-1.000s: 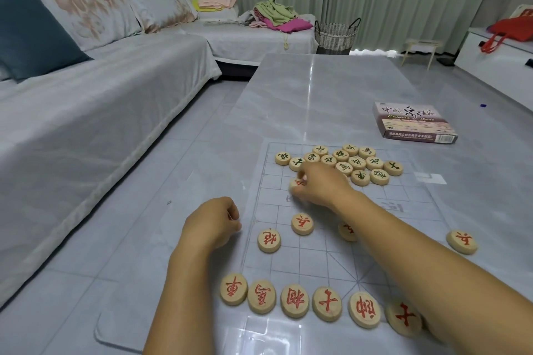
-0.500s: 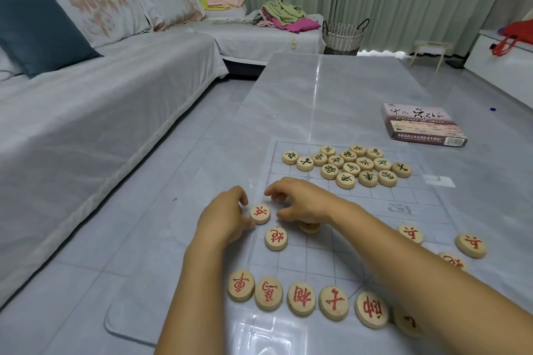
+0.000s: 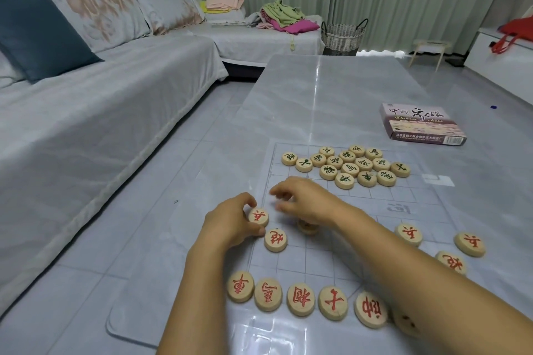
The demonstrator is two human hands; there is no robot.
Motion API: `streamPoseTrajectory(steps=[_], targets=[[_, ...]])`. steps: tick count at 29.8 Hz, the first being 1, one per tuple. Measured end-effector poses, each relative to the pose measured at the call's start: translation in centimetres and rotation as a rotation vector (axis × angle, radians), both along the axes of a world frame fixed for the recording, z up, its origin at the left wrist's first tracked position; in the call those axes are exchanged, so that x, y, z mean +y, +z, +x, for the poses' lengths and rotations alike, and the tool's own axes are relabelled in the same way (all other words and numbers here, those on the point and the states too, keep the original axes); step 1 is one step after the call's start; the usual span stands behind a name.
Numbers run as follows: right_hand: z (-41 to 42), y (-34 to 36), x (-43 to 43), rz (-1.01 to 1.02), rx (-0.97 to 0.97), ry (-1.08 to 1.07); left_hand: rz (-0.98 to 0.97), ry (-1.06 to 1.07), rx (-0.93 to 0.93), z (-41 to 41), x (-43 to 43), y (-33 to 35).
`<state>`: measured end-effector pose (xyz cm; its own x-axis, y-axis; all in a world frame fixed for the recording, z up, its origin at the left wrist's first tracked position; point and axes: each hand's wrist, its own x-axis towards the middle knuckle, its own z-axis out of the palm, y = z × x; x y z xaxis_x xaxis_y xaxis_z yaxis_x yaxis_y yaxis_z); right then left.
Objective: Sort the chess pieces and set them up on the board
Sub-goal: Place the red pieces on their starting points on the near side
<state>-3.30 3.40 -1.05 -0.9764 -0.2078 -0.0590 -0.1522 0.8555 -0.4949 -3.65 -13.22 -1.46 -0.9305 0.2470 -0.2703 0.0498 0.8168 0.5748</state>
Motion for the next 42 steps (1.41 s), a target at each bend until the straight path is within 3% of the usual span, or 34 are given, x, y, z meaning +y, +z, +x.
streamPoseTrajectory(steps=[5, 20, 25, 42], targets=[[1.5, 2.1, 6.0, -0.255, 0.063, -0.282, 0.009, -0.013, 0.013, -0.3, -0.2, -0.2], [15.2, 0.6, 20.0, 0.038, -0.026, -0.708, -0.039, 0.006, 0.024, -0.3, -0.3, -0.3], [17.9, -0.1, 20.2, -0.025, -0.071, -0.708, -0.124, -0.003, 0.086, -0.2, 0.0, -0.3], [17.2, -1.9, 21.4, 0.014, 0.009, -0.669, -0.117, -0.031, 0.069, 0.2, 0.5, 0.0]])
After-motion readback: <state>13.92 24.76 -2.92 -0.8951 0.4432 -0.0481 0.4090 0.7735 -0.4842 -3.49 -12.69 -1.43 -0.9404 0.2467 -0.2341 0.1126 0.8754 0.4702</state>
